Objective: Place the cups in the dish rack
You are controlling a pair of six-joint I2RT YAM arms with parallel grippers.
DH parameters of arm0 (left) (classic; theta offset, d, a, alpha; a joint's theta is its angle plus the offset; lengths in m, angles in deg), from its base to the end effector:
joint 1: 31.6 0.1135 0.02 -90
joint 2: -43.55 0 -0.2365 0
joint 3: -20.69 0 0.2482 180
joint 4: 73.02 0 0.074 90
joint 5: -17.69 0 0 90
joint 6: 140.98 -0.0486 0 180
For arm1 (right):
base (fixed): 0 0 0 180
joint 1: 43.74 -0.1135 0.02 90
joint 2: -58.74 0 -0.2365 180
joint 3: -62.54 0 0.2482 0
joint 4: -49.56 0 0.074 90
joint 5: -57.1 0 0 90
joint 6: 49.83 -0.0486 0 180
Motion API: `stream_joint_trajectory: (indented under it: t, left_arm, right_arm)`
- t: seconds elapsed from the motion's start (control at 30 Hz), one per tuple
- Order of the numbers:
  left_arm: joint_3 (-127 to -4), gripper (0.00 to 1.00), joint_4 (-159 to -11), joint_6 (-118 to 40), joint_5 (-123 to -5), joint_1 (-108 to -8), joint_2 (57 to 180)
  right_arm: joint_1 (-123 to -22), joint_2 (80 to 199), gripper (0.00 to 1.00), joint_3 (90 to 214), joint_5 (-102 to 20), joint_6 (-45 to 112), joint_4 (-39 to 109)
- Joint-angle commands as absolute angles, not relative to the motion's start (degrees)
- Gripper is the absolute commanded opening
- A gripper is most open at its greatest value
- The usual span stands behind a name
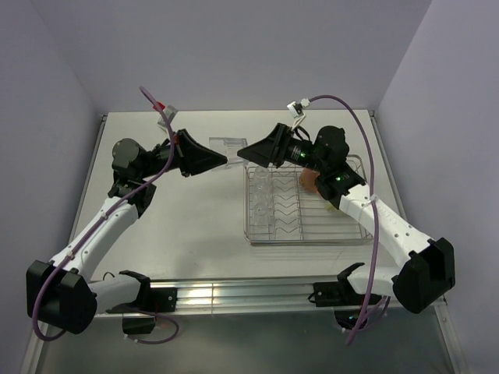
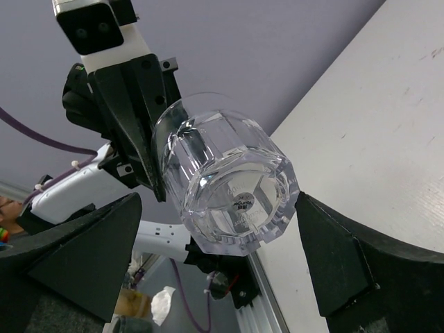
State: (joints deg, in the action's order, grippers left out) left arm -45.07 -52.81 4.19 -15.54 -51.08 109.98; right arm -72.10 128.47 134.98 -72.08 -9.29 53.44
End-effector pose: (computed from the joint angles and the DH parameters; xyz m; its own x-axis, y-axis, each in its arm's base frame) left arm 0.2395 -0.1278 0.3610 -0.5800 -0.2720 -0.7679 0.7877 0.0534 -0.6138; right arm 0.2467 0.1681 0.3599 -0.6339 0.3273 -0.7008 -0.6750 0.2082 0.7078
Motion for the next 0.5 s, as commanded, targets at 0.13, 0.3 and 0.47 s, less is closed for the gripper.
stream_joint_trajectory:
  t: [0.13,0.3,0.47]
  left_arm:
    - [-46.3,0.0,-46.3,4.9,-14.7,-53.0,109.3]
    - [-46.3,0.0,-46.3,4.9,-14.6,-53.6,108.9]
    - [-46.5,0.0,-47.5,3.9,-14.7,-53.7,107.9]
  right_arm:
    - [-74.7,130.1,1.0,136.2,-72.9,-8.2,56.7]
    - [-75.0,130.5,1.0,135.9,-72.1,-7.4,56.1]
    - [-74.9,130.5,1.0,135.9,-70.3,-4.8,52.6]
